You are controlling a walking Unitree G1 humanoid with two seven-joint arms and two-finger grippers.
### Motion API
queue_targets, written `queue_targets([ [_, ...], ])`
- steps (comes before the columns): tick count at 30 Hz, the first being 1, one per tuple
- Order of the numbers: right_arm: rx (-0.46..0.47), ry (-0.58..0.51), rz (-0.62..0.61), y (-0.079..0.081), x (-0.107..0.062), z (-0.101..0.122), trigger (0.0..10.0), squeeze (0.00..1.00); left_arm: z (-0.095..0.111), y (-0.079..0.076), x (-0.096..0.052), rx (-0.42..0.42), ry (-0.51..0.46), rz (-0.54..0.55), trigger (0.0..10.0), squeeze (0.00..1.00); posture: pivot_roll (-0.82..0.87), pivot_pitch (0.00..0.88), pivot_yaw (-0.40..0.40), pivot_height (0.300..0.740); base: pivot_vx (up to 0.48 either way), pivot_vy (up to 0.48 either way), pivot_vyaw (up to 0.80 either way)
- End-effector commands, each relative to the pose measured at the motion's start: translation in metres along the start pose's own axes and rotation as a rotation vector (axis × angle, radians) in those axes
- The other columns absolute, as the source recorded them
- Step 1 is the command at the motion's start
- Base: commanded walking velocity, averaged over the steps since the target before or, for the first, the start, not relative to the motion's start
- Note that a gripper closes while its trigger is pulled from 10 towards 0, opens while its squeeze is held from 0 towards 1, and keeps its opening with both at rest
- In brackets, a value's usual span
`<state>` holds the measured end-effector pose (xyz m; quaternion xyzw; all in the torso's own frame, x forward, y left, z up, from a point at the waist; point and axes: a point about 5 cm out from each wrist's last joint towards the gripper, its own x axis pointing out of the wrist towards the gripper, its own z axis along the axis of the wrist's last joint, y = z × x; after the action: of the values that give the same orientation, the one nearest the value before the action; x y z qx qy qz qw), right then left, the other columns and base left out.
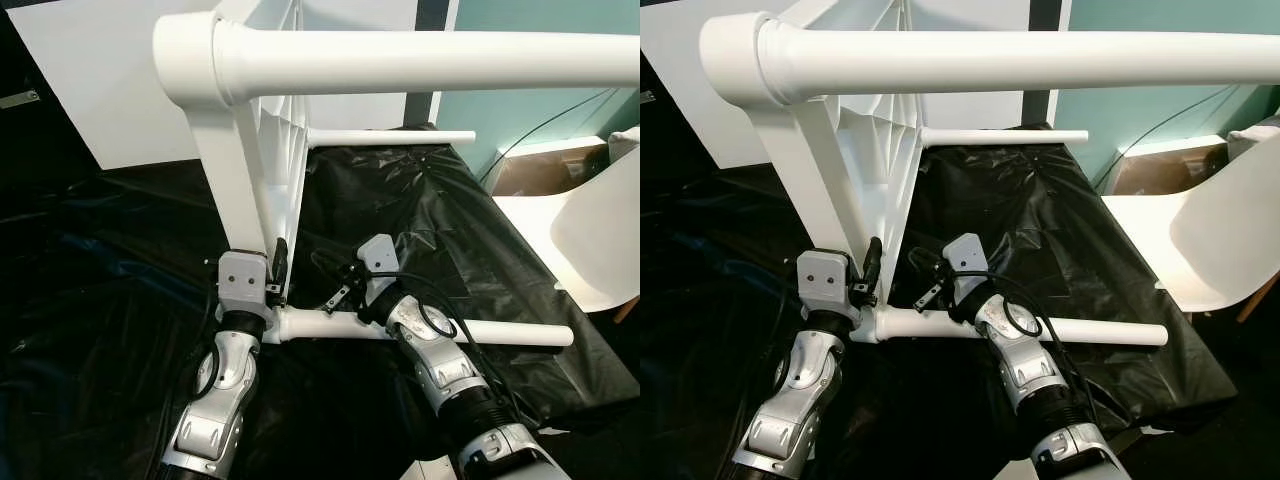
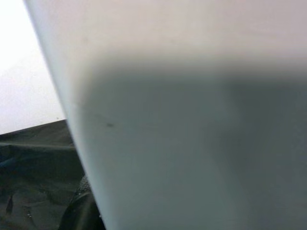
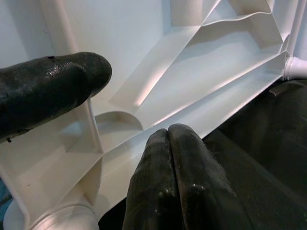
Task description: Building children table
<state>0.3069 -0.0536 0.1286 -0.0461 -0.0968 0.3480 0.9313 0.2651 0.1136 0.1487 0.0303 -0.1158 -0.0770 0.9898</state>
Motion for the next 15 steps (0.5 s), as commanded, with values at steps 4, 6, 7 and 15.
queue_targets([
  [4, 0.022, 0.001, 0.007, 0.005, -0.002, 0.001, 10.0, 0.00, -0.013, 0.005, -0.006, -0.012, 0.036, 0.033, 0.0, 0.00, -0.04, 0.000, 0.076, 0.740, 0.000, 0.000, 0.00],
  [6, 0.033, -0.005, 0.005, 0.005, -0.002, 0.003, 10.0, 0.00, -0.014, 0.006, -0.007, -0.020, 0.034, 0.036, 0.0, 0.00, -0.04, 0.000, 0.077, 0.740, 0.000, 0.000, 0.00],
  [7, 0.041, -0.008, 0.003, 0.005, -0.003, 0.004, 10.0, 0.00, -0.015, 0.007, -0.008, -0.026, 0.030, 0.037, 1.1, 0.00, -0.04, 0.000, 0.078, 0.740, 0.000, 0.000, 0.00],
  [15, -0.001, -0.011, -0.378, -0.029, -0.031, 0.008, 10.0, 0.00, -0.018, 0.017, -0.011, -0.022, 0.033, 0.088, 10.0, 0.00, -0.04, 0.000, 0.083, 0.740, 0.000, 0.000, 0.00],
])
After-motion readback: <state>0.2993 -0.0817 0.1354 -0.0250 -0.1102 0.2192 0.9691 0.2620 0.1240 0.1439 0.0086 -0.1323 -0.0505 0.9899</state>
